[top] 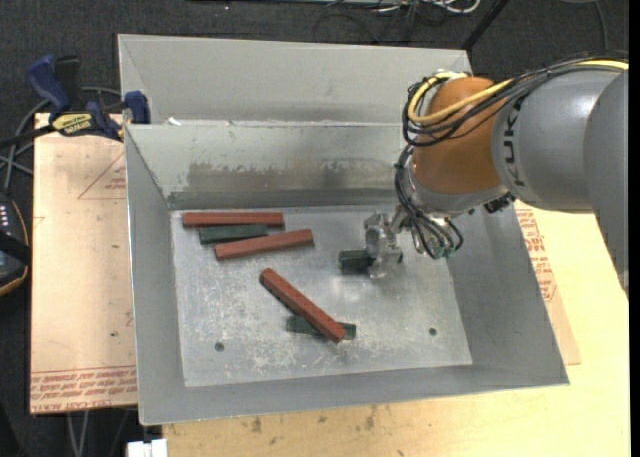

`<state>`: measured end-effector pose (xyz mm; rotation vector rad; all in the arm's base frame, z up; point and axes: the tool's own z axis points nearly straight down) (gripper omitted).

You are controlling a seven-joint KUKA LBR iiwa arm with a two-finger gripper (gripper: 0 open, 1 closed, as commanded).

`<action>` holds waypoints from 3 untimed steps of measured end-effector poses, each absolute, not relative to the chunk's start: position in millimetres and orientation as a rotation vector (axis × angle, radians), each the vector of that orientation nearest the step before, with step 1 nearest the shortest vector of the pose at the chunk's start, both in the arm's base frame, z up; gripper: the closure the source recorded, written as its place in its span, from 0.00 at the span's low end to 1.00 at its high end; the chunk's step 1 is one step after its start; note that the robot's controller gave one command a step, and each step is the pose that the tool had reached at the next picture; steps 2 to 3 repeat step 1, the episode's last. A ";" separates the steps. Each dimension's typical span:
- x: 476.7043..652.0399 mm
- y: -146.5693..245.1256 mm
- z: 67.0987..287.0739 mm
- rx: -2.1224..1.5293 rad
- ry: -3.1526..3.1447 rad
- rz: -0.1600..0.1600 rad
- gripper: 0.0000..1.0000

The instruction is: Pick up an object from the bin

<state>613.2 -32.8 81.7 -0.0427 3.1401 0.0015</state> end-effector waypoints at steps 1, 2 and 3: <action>613.3 -19.3 279.6 -0.011 3.129 0.001 1.00; 613.3 -19.3 279.6 -0.011 3.129 0.001 1.00; 613.3 -19.3 279.6 -0.011 3.129 0.001 1.00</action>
Offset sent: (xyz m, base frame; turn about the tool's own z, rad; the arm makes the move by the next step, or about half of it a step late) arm -0.0022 0.0129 0.1925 0.0222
